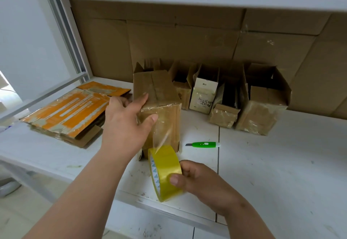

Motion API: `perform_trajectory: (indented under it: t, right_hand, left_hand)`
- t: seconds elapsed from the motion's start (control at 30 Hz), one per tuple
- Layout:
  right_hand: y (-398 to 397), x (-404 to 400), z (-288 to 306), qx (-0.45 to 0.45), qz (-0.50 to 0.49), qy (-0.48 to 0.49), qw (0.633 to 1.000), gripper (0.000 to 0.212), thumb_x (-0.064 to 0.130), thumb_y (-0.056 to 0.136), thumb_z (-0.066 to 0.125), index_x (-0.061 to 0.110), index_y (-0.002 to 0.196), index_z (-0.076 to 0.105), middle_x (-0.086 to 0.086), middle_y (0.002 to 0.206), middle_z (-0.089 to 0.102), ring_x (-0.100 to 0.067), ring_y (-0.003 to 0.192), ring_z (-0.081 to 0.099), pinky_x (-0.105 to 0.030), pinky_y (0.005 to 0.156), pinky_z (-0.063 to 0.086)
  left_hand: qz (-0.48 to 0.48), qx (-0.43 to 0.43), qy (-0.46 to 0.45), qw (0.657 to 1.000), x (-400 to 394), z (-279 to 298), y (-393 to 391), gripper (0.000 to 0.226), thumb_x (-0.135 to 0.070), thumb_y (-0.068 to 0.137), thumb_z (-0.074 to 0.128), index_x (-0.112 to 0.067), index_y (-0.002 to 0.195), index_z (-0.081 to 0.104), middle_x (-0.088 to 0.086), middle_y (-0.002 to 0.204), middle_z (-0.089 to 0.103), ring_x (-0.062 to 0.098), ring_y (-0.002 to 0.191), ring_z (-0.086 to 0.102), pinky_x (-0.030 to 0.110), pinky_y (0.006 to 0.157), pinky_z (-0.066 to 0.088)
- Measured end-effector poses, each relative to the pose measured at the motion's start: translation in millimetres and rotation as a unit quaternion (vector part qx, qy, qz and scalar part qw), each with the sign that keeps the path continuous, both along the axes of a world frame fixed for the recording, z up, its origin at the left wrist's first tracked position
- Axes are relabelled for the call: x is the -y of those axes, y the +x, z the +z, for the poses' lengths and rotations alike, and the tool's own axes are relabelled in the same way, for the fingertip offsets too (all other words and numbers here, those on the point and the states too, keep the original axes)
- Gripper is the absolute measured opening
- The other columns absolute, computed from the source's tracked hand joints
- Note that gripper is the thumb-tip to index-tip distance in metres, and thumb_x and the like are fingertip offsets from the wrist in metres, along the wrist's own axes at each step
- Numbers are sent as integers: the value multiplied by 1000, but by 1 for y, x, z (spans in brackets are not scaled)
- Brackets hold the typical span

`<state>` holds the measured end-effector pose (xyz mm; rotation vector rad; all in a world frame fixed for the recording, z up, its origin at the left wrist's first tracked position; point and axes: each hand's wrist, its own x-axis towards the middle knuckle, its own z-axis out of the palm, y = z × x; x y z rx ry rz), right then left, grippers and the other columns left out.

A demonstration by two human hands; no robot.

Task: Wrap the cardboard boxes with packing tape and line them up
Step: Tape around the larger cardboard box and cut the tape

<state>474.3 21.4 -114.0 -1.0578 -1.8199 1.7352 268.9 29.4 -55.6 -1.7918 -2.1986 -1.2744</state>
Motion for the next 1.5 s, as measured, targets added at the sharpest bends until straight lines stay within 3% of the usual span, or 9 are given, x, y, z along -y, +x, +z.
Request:
perform_trajectory:
  t: [0.17, 0.27, 0.37, 0.53, 0.67, 0.83, 1.0, 1.23, 1.5]
  right_hand:
    - [21, -25, 2, 28, -129, 44, 990, 14, 30, 91, 67, 22, 99, 75, 8, 104, 73, -10, 103, 66, -25, 90, 47]
    - [23, -55, -14, 275, -224, 208, 912, 36, 28, 99, 54, 25, 134, 57, 6, 138, 53, -16, 127, 48, -30, 105, 39]
    - [25, -75, -33, 438, -178, 291, 832, 57, 33, 102, 41, 22, 156, 24, 0, 160, 28, -21, 146, 27, -41, 120, 21]
    - [27, -81, -41, 519, -169, 309, 779, 44, 38, 103, 37, 34, 147, 39, 4, 138, 45, -20, 127, 42, -44, 109, 30]
    - [29, -79, -36, 467, -209, 274, 814, 22, 30, 98, 50, 30, 120, 54, 6, 108, 51, -17, 103, 48, -36, 89, 35]
    - [32, -64, -11, 208, -276, 220, 912, 10, 19, 99, 52, 23, 99, 44, -5, 80, 59, -20, 62, 56, -34, 54, 45]
    - [15, -43, 34, 100, -199, 295, 929, 10, 28, 97, 57, 36, 95, 52, 18, 81, 57, 1, 66, 52, -22, 56, 41]
    - [-9, -38, 46, 177, -135, 432, 874, 6, 37, 95, 56, 35, 99, 61, 13, 79, 61, -6, 74, 56, -31, 65, 47]
    - [-22, -40, 56, 235, -145, 517, 810, 15, 37, 91, 55, 27, 92, 66, 5, 77, 63, -20, 69, 59, -29, 56, 39]
  left_hand:
    - [31, 110, 23, 993, 5, -3, 8, 53, -34, 83, 77, -24, 127, 51, -5, 117, 48, 11, 96, 56, 26, 75, 42]
    - [41, 166, 17, 985, 11, -10, 10, 46, -36, 80, 79, -27, 112, 47, -8, 112, 58, 11, 96, 60, 30, 74, 48]
    - [18, 217, 11, 976, 20, -17, 15, 40, -34, 79, 80, -34, 94, 42, -15, 114, 59, 11, 105, 61, 34, 82, 54]
    - [12, 189, -41, 981, 26, -35, 18, 29, -37, 76, 82, -31, 95, 60, -14, 125, 47, 5, 110, 51, 30, 86, 51]
    - [29, 287, -78, 954, 26, -38, 27, 24, -39, 78, 79, -39, 98, 65, -14, 108, 45, 5, 98, 52, 20, 76, 43]
    - [21, 446, -78, 892, 19, -41, 33, 7, -27, 84, 78, -31, 86, 72, -2, 103, 67, 15, 96, 63, 31, 81, 51]
    - [27, 473, -82, 877, 14, -41, 39, 14, -39, 86, 73, -31, 75, 72, -4, 108, 68, 19, 98, 64, 46, 94, 52]
    - [16, 483, -57, 873, 10, -38, 40, 23, -28, 88, 74, -15, 68, 72, -11, 110, 64, 13, 99, 62, 39, 94, 48]
    - [12, 470, -59, 880, 10, -38, 39, 21, -31, 88, 74, -12, 79, 74, -8, 109, 65, 14, 95, 64, 44, 93, 52]
